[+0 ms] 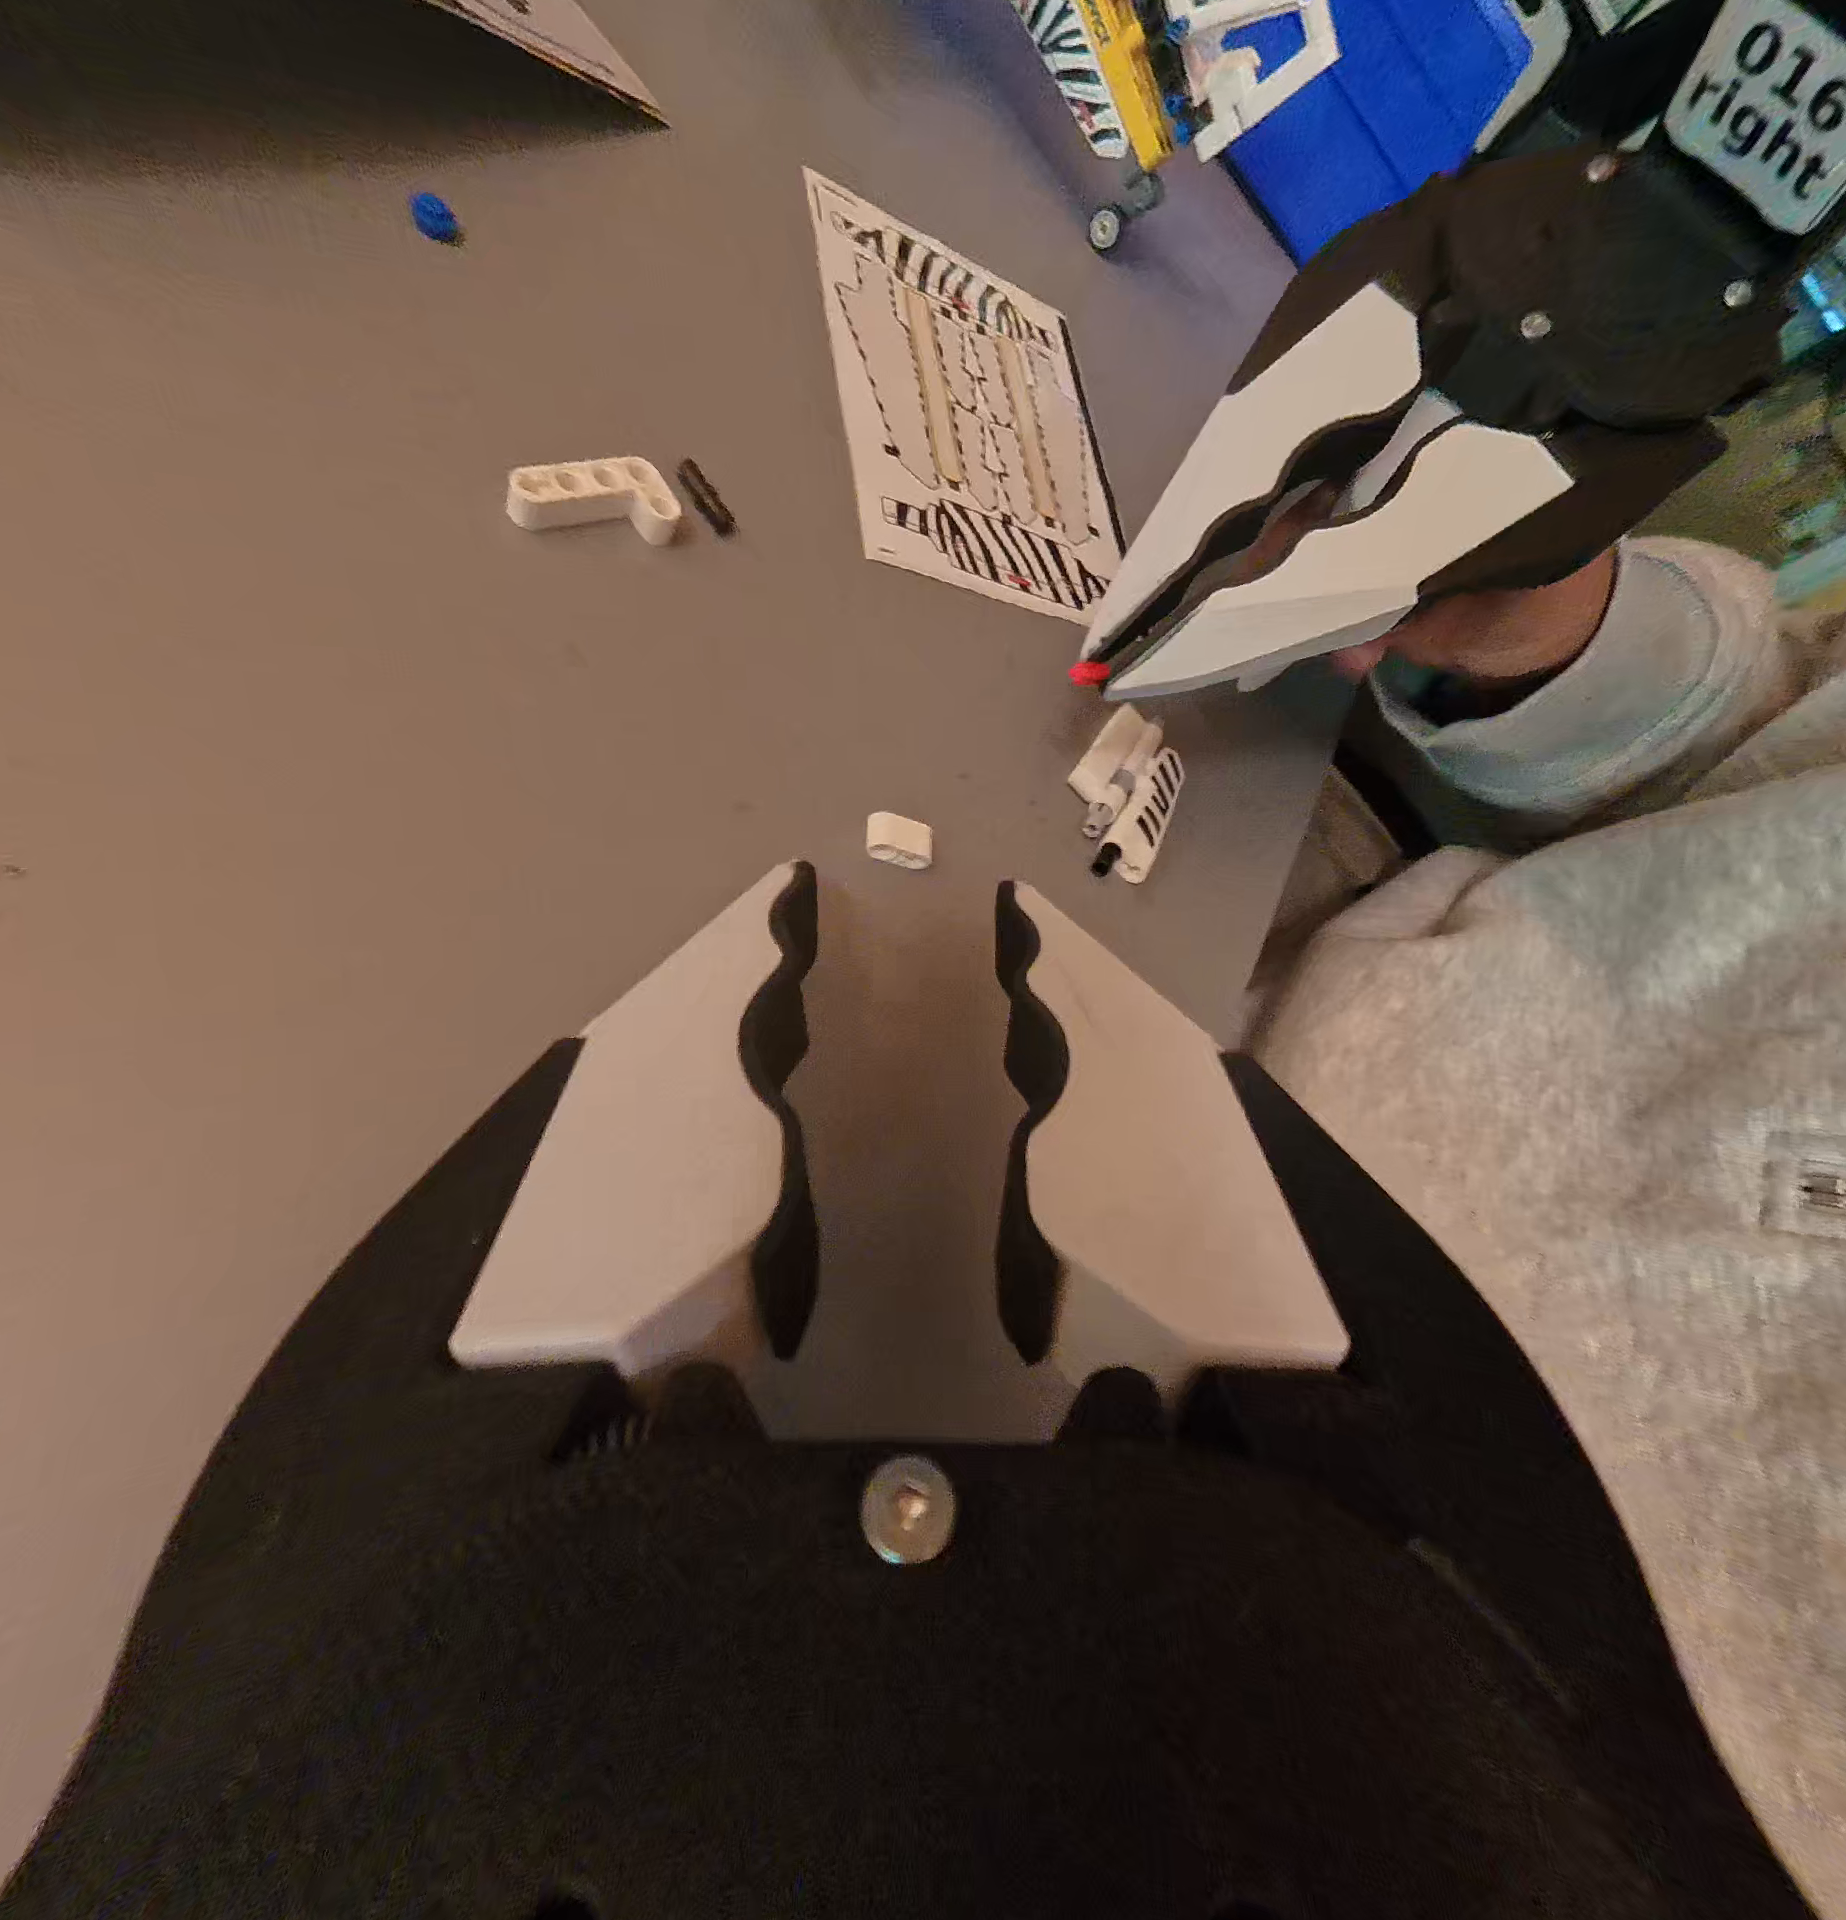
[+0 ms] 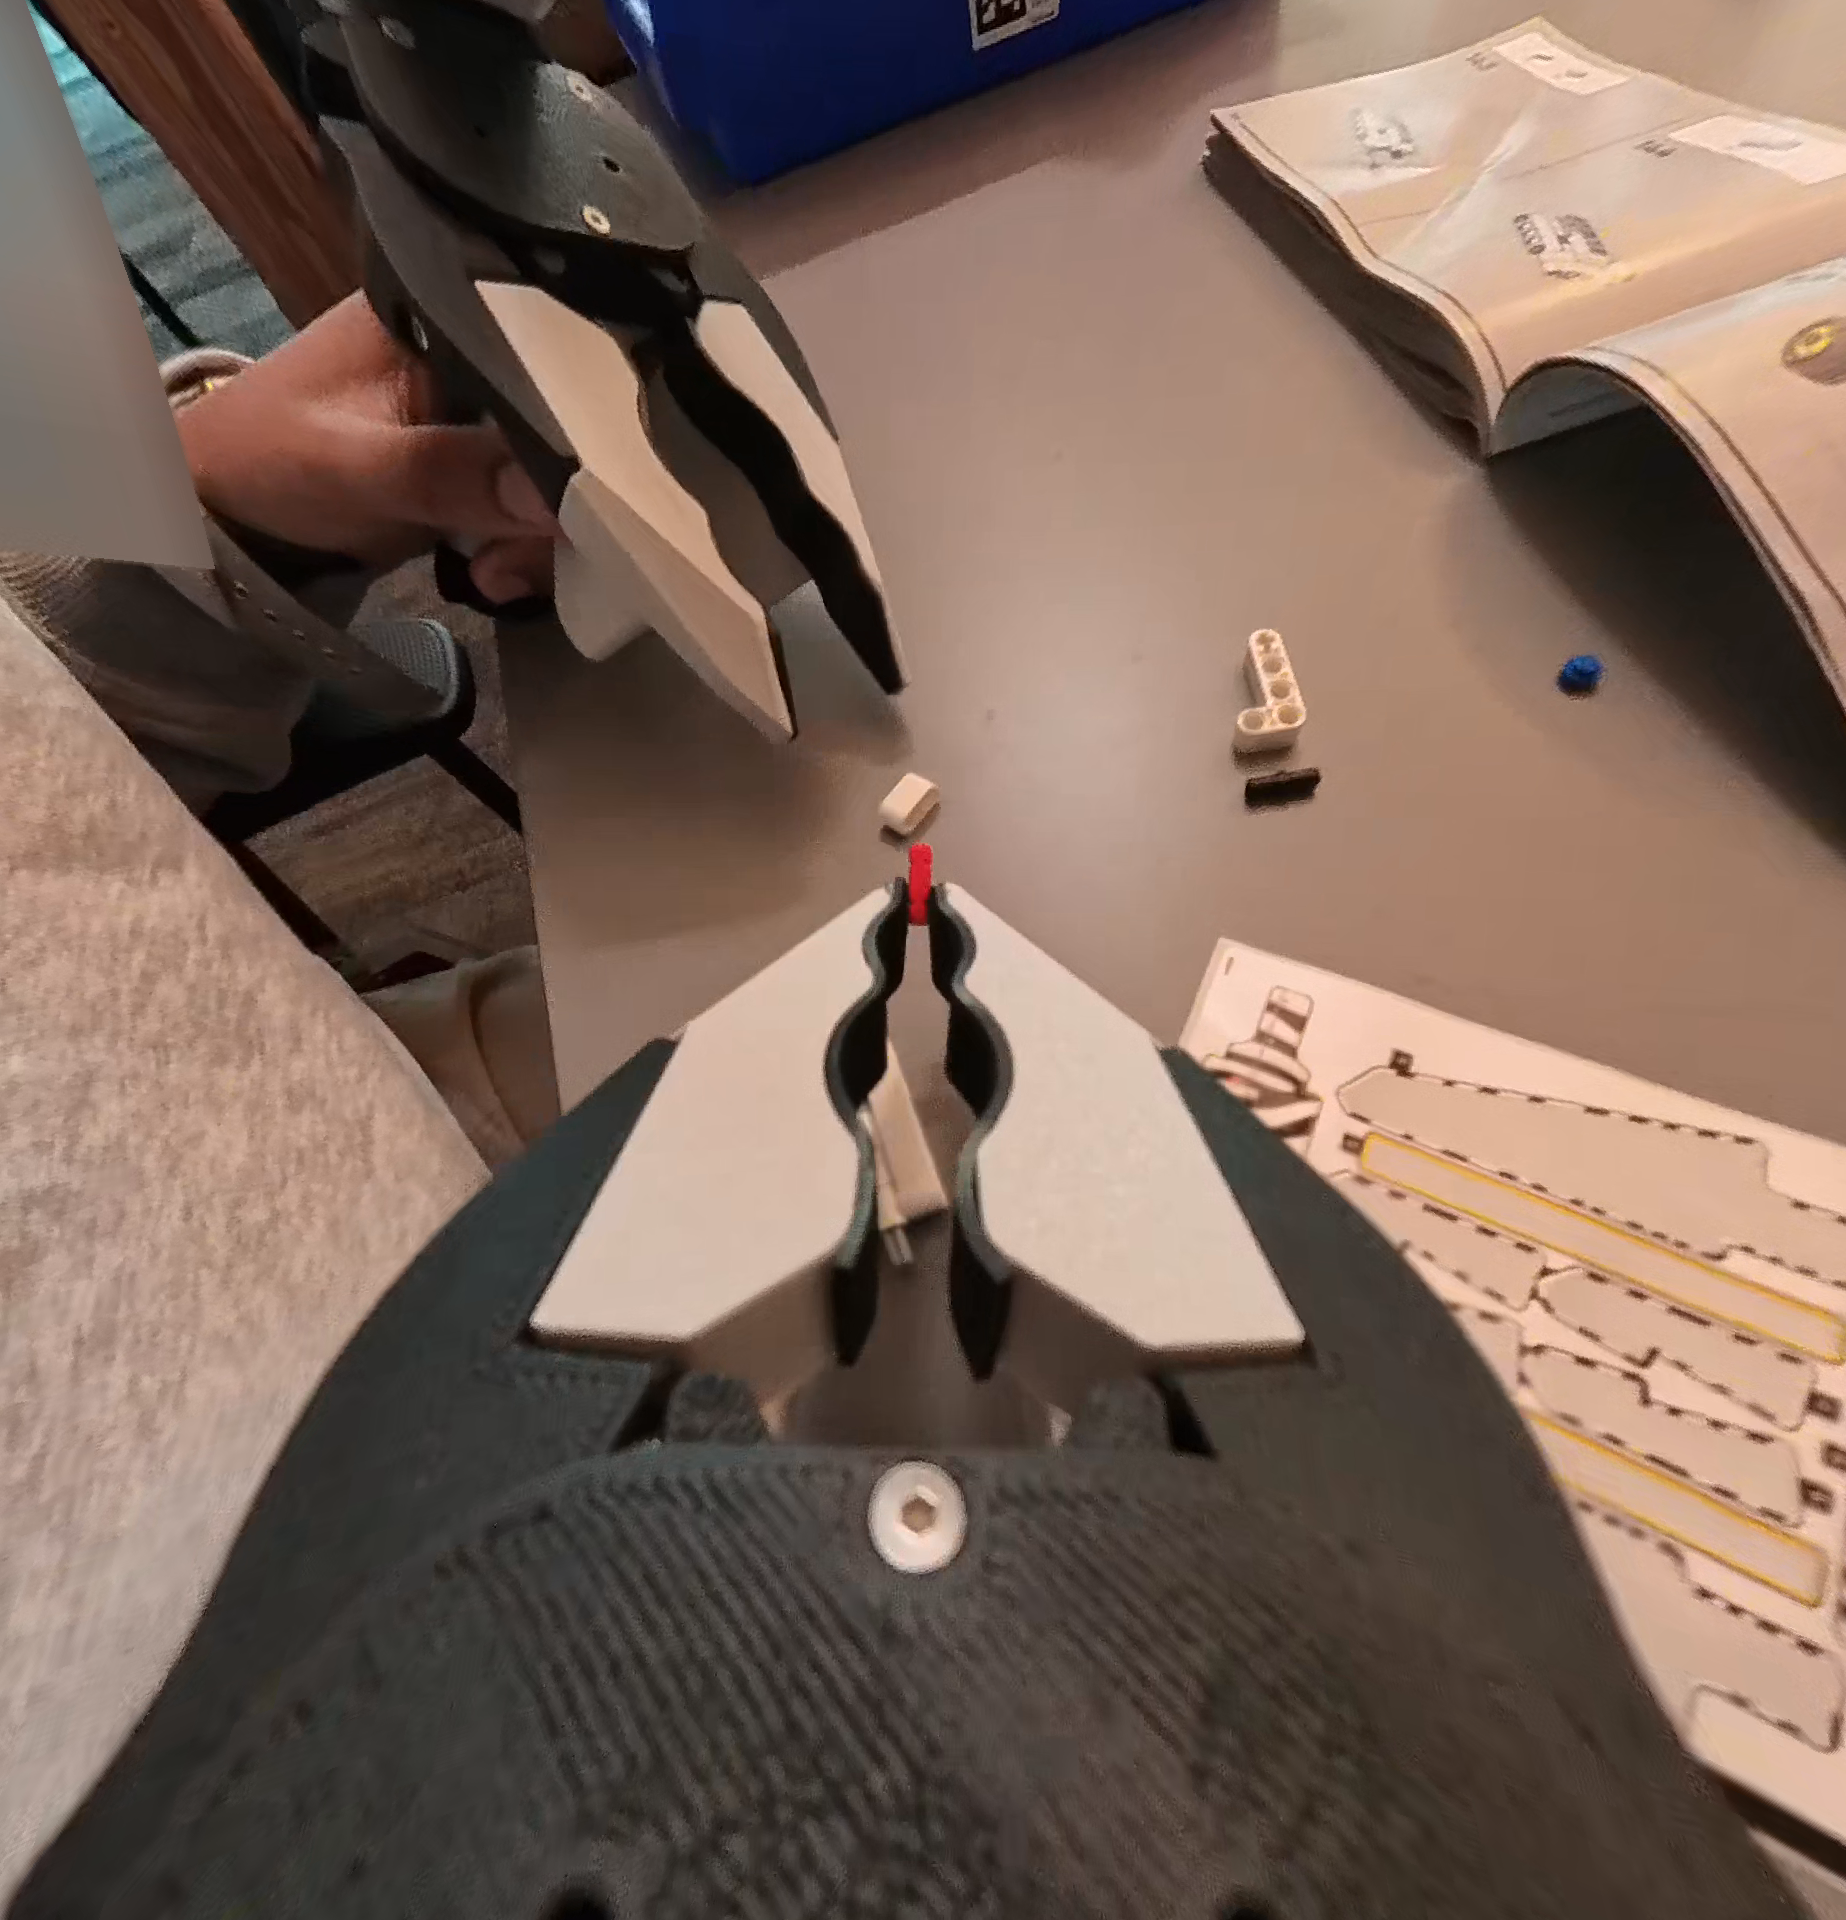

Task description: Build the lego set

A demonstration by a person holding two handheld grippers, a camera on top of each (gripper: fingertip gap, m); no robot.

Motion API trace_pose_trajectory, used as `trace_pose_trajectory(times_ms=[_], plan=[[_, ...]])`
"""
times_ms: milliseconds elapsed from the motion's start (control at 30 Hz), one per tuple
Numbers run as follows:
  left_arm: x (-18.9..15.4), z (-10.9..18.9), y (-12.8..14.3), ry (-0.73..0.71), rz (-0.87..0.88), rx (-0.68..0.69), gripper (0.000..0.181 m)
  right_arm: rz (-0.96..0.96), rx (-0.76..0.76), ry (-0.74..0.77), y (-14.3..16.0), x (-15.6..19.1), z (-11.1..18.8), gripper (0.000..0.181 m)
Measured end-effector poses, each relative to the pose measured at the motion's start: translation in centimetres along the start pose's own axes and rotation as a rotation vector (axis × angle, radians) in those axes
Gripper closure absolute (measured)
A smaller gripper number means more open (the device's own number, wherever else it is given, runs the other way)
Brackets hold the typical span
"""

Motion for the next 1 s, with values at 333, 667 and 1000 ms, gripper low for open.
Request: trace_pose_trajectory(times_ms=[333, 667, 1000], plan=[[-1.7, -2.5, 0.4, -0.199, -0.296, 0.103, 0.144, 0.203, 0.137, -0.232, -0.9, -1.4, -1.9, 0.179], [-1.9, -3.2, 0.5, -0.199, -0.332, 0.139, 0.167, 0.375, 0.303, -0.361, -0.4, -1.6, -4.4, 0.179], [-1.6, -3.2, 0.4, -0.168, -0.291, 0.140, 0.167, 0.416, 0.309, -0.460, -0.6, -2.1, -5.0, 0.179]])
Point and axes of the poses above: each gripper's, where its closed fingertips meet, z back along the fingers, y out of its underside, x = y × z across the jaws, the point moved 8 cm from there along z, back along the fingers, and after that the axes turned 10 degrees about -x, right-handed, at the moved point
